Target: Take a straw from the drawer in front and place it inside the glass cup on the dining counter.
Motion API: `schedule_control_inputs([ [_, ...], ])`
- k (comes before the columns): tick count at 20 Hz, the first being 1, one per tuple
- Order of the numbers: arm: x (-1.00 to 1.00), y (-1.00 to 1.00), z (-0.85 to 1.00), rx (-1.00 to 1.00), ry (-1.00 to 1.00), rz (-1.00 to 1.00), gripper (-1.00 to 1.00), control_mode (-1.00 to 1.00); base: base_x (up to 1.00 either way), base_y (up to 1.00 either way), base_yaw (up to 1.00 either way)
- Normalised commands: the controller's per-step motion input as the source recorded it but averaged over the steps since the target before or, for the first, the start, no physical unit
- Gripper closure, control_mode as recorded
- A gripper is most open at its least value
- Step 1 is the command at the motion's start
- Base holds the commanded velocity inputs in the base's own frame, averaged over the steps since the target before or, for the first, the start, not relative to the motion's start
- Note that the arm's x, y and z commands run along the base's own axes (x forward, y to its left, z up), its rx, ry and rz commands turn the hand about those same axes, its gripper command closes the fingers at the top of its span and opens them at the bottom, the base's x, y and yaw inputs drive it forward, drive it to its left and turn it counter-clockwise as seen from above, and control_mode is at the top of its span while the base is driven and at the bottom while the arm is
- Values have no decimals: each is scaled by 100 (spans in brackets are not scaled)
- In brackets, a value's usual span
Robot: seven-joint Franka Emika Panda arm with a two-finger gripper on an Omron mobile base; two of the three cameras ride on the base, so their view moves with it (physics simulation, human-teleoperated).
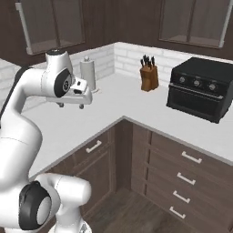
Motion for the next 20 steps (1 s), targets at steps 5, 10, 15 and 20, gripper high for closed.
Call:
schedule_control_inputs([
  [5,0,20,0,5,0,-17,-100,-100,0,42,-27],
  [10,0,6,0,26,1,-34,-100,-100,0,0,0],
  [15,-4,-70,0,43,0,-11,-100,-100,0,0,0],
  [20,-4,-100,0,50,0,-1,-100,-100,0,0,0],
])
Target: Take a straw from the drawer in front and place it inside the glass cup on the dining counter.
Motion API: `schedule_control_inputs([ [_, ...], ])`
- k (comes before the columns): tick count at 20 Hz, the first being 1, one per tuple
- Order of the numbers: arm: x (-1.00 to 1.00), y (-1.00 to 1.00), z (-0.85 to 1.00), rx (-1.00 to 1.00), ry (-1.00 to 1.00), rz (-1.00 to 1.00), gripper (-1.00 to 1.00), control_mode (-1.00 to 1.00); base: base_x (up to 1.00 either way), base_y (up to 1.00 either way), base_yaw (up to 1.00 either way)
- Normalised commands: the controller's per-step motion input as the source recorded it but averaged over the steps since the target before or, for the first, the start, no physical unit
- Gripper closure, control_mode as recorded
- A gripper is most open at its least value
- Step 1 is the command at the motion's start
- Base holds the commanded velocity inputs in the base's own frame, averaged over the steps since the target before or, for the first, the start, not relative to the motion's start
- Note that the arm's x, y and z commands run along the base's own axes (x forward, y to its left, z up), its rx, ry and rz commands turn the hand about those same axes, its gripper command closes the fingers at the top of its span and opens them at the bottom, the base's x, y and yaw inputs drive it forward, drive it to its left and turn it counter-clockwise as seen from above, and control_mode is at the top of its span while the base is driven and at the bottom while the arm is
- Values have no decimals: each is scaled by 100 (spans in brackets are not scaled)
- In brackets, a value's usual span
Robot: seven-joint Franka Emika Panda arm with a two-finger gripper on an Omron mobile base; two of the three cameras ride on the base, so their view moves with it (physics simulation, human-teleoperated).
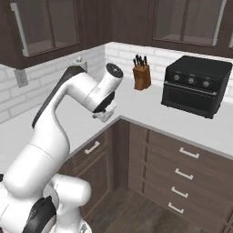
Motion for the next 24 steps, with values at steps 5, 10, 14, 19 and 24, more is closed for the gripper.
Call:
schedule_control_inputs([
  [5,2,-94,-14,51,0,0,-100,-100,0,0,0],
  [10,23,-73,-37,45,0,0,-100,-100,0,0,0],
  [14,14,-64,-46,42,-17,0,-100,-100,0,0,0],
  [19,16,-21,-71,12,-29,1,-100,-100,0,0,0],
  [24,14,-2,-94,-3,-37,1,-100,-100,0,0,0],
])
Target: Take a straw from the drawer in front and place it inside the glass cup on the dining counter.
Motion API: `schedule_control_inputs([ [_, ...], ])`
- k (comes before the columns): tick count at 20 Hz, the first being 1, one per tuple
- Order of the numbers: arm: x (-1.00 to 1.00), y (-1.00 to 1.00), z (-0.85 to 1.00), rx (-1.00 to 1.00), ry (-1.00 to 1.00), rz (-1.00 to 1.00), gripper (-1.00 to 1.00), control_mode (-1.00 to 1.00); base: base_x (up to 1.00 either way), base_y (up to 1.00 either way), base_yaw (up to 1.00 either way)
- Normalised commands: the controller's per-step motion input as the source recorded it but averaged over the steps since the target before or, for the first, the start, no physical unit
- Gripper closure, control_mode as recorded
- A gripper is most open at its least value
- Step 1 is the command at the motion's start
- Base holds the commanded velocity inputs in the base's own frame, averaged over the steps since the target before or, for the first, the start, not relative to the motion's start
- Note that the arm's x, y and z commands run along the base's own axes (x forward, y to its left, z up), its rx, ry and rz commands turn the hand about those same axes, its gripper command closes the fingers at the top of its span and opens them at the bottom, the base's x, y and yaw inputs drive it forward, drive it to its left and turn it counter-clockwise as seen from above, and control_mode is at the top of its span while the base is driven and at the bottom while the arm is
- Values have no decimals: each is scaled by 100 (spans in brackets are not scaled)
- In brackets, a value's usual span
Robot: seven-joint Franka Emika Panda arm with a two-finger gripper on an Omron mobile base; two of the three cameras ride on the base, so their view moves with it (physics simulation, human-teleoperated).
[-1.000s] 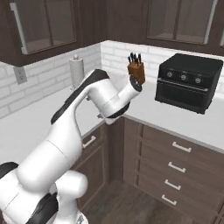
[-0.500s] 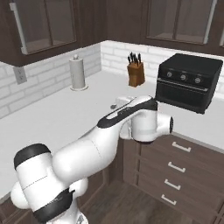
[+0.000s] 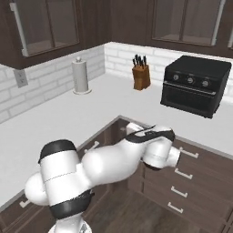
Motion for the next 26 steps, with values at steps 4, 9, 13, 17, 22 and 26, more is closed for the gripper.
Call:
schedule_control_inputs([
  [4,0,0,-100,-15,-50,0,-100,-100,0,0,0],
  [9,0,23,-88,-14,-40,1,-100,-100,0,0,0],
  [13,5,34,-44,-14,-16,0,-100,-100,0,0,0],
  [17,29,41,-33,-8,3,-2,-100,-100,0,0,0],
  [22,28,42,-39,-1,10,-3,-100,-100,0,0,0],
  [26,7,35,-45,3,12,-6,-100,-100,0,0,0],
])
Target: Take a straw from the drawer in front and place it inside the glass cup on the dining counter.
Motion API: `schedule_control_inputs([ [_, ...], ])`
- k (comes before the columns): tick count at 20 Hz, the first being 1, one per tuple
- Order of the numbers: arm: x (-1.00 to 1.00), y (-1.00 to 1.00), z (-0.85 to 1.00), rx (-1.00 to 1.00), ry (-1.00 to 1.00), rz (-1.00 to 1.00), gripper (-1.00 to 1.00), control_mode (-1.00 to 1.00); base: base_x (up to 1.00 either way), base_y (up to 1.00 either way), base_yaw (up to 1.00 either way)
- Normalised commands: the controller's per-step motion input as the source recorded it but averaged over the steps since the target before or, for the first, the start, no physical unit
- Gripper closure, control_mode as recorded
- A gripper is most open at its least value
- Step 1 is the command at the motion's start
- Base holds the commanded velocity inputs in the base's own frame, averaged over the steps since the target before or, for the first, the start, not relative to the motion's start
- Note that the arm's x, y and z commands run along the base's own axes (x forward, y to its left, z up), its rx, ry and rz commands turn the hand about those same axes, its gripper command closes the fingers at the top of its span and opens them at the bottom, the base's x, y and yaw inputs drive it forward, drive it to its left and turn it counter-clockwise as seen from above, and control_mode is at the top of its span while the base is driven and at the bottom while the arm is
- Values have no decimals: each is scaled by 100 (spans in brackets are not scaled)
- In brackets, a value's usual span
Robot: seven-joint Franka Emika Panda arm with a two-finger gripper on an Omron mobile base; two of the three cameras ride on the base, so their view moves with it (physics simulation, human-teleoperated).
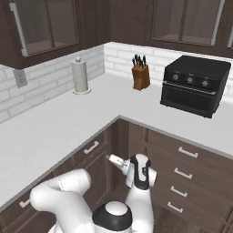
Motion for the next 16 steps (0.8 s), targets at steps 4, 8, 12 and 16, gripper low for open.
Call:
schedule_control_inputs([
  [4,0,33,-32,8,3,-10,-100,-100,0,0,0],
  [8,3,28,-26,4,5,-11,-100,-100,0,0,0],
  [12,20,23,-17,3,8,-9,-100,-100,0,0,0],
  [16,35,7,-7,2,7,-2,-100,-100,0,0,0],
])
